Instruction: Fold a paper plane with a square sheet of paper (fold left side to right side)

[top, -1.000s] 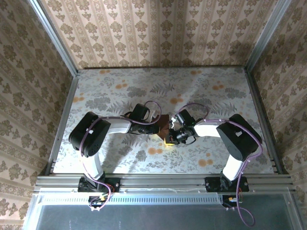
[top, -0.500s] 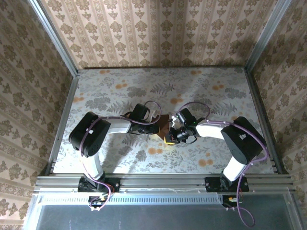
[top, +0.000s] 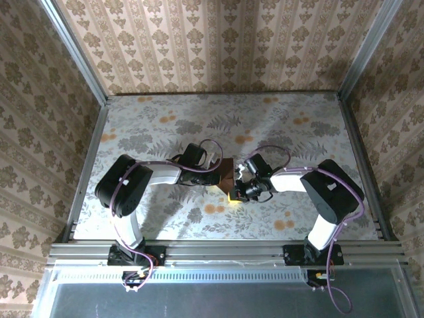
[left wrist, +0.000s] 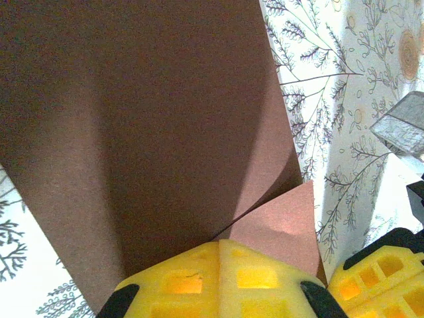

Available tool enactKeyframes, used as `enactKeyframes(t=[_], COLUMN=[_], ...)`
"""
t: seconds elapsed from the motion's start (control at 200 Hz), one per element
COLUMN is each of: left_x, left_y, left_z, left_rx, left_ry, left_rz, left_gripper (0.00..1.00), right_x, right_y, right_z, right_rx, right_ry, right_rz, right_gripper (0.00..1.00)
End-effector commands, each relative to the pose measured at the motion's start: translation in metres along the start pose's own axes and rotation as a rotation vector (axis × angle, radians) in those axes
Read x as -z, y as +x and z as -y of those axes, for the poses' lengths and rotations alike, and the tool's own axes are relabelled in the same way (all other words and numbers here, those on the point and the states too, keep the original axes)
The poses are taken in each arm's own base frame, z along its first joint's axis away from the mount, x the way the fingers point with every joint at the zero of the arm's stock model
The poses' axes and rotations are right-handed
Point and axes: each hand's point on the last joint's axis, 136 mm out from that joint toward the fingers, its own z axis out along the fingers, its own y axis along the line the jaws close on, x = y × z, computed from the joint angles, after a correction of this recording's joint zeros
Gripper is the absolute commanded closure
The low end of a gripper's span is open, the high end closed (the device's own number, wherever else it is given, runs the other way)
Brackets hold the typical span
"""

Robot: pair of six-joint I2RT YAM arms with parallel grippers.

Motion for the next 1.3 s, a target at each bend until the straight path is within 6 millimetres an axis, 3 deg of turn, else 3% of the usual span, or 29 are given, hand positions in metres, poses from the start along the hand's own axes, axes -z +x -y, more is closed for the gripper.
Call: enactKeyframes(t=[0.0, 0.145, 0.32, 0.47, 0.605, 0.78, 1.03, 1.165, 1.295], left_x=[-0.005, -0.004, -0.004, -0.004, -0.005, -0.006, -0.003, 0.0, 0.003], left_y=[0.043, 0.042, 0.042, 0.041, 0.042, 0.04, 0.036, 0.031, 0.021], left_z=[-0.059, -0.059, -0.058, -0.057, -0.056, -0.053, -0.05, -0.045, -0.034], left_rx=[0.117, 0.116, 0.114, 0.114, 0.114, 0.11, 0.11, 0.11, 0.107], left_ry=[-0.217, -0.217, -0.216, -0.214, -0.211, -0.207, -0.204, -0.189, -0.156], left_rz=[-0.119, -0.118, -0.117, -0.116, -0.118, -0.115, -0.105, -0.092, -0.067], left_gripper=[1.0, 1.0, 1.0, 1.0, 1.0, 1.0, 1.0, 1.0, 0.98], right_x=[0.001, 0.017, 0.03, 0.02, 0.006, -0.006, 0.0, 0.011, 0.029], right_y=[0.032, 0.03, 0.007, -0.017, -0.027, -0.017, 0.022, 0.027, 0.013], right_z=[0.023, 0.007, -0.02, -0.034, -0.028, -0.002, 0.024, 0.016, -0.005], right_rx=[-0.095, -0.057, 0.008, 0.043, 0.034, -0.003, -0.05, -0.026, 0.034], right_ry=[0.057, 0.034, -0.004, -0.021, 0.002, 0.065, 0.12, 0.103, 0.067], right_rz=[-0.077, -0.046, 0.013, 0.036, 0.02, -0.015, -0.069, -0.066, -0.008], right_gripper=[1.0, 1.0, 1.0, 1.0, 1.0, 1.0, 1.0, 1.0, 0.95])
